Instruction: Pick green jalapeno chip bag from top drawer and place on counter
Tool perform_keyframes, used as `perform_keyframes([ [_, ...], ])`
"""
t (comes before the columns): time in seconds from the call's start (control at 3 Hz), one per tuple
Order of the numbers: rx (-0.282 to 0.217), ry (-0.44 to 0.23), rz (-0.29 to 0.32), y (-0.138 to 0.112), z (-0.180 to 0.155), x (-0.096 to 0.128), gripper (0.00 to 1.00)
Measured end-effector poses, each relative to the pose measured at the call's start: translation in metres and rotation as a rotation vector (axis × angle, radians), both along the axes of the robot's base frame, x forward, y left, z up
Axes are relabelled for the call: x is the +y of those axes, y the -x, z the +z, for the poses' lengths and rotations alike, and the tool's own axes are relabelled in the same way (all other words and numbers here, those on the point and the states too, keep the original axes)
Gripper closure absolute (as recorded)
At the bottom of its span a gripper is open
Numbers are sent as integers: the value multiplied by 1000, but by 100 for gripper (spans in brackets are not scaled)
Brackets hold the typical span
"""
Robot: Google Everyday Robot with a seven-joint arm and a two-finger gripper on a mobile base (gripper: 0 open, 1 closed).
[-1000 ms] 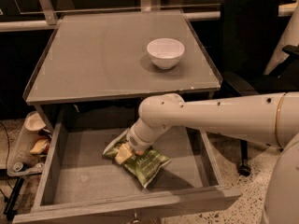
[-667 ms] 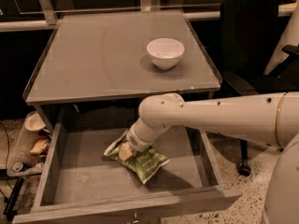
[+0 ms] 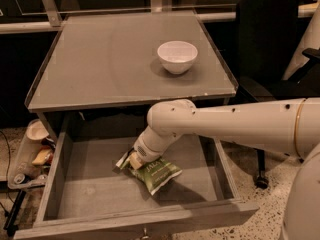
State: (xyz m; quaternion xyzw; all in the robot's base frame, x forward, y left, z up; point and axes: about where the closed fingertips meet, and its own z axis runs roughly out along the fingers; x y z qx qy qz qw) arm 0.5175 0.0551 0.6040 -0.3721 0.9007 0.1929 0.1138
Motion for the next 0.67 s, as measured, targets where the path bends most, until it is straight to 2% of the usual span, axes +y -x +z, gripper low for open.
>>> perform_keyframes([
  [0.33, -16, -44, 17, 4, 53, -14, 100],
  [0.67, -5, -55, 57, 20, 99, -47, 100],
])
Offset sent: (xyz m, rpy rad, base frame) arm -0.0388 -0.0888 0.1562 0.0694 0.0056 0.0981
